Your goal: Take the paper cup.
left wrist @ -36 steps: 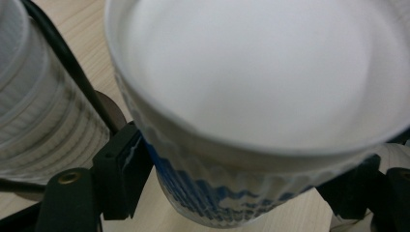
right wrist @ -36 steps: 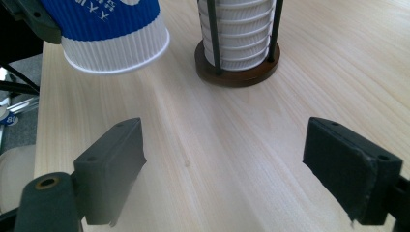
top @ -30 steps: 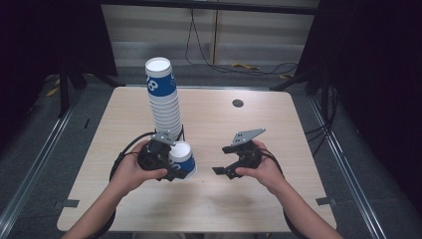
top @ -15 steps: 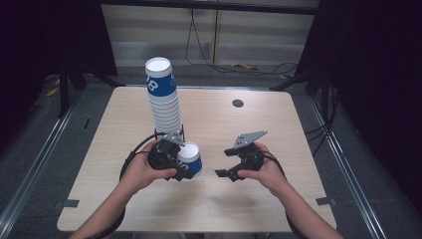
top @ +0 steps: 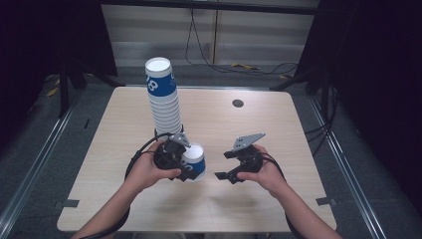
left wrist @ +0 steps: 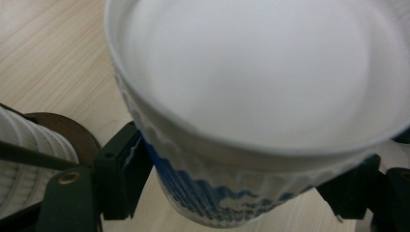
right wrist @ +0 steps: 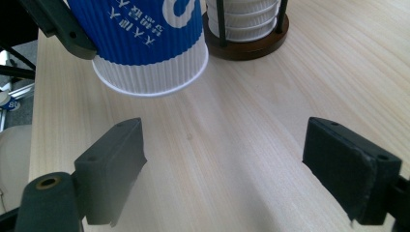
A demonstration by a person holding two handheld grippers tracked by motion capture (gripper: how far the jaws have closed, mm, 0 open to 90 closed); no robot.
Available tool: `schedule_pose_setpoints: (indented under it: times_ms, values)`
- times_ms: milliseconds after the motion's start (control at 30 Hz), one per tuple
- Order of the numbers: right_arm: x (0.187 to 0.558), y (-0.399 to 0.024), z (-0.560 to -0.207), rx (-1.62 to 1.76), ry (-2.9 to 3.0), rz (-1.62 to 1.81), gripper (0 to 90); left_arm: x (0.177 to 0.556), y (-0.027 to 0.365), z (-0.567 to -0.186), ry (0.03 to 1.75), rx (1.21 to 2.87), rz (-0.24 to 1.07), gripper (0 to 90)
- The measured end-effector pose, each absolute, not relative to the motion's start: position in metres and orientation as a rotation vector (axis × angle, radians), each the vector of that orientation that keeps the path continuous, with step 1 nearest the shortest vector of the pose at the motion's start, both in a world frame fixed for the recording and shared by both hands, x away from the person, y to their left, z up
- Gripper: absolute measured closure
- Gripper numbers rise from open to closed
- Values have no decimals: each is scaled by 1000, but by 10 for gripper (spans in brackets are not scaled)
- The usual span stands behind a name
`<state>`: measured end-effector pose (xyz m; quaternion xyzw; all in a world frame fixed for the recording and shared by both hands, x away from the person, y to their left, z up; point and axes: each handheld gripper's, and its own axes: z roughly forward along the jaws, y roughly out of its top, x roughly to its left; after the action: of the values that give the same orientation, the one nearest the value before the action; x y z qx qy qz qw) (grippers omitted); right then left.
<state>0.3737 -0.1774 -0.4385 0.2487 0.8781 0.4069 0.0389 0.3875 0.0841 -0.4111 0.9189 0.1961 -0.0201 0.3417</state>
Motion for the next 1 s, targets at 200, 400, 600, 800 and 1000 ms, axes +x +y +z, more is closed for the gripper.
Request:
schedule_pose_setpoints:
  times_ms: [200,400,600,800,1000]
  values:
    - [374,-175,-440,741,2704,1225,144,389,77,-413,511,2401,-66,229]
    - [373,-173,-439,707,2727,1208,145,390,72,-412,498,2418,-62,229]
    - [371,-169,-438,688,2743,1204,145,389,67,-412,479,2421,-71,229]
    - [371,-168,-440,690,2752,1201,146,390,64,-410,477,2420,-72,229]
    - [371,-167,-442,688,2756,1202,145,392,61,-409,487,2407,-71,229]
